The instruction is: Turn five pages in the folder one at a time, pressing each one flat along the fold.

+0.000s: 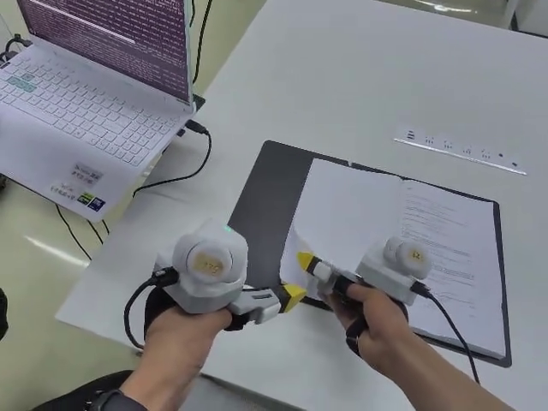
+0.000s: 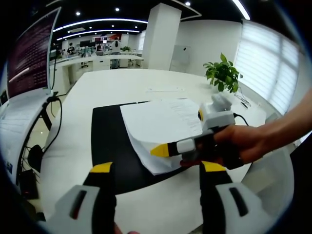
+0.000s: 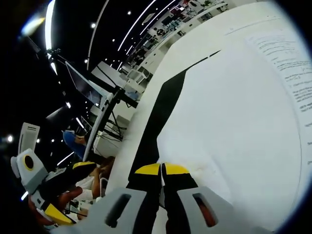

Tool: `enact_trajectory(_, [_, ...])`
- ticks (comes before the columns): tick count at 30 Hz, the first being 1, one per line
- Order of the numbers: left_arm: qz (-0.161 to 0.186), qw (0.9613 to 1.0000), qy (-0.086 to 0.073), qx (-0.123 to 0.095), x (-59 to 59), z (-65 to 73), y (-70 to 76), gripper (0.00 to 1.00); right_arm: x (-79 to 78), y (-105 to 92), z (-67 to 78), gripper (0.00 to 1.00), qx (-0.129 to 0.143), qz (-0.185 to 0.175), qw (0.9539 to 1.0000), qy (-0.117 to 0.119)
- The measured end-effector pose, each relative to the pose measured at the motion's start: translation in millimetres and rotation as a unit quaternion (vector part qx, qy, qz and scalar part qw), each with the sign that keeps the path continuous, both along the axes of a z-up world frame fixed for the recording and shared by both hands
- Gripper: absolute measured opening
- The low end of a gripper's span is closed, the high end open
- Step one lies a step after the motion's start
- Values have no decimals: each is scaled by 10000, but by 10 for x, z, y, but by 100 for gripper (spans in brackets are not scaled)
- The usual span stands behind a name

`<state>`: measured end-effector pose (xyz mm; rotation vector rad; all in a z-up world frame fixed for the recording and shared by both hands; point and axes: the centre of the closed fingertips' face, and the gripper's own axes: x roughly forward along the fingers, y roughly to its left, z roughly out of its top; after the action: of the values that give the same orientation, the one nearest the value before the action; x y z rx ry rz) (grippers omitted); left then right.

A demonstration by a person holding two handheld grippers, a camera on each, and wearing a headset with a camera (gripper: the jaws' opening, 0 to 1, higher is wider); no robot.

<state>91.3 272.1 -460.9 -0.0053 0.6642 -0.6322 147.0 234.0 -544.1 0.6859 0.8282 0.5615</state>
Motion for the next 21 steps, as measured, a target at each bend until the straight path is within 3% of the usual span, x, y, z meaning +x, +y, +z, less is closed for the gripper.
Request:
enact_trajectory(7, [-33,10000,65,47,24,-52,31,69,-33,7,-156,0,3,-90,9998,149])
enact_trajectory(12, [-65,9999,95,88,32,-75,37,69,-14,23,-137,1,169,-144,9997,84])
enact_trajectory(16, [-85,9998,121,135,33,-96,50,69,-47,93,-43,14,405,50,9992,-51])
enact_trajectory(21, [-159,9996,116,181,33,-92,41,69,-133,151,24,25,506,380,9979,-101])
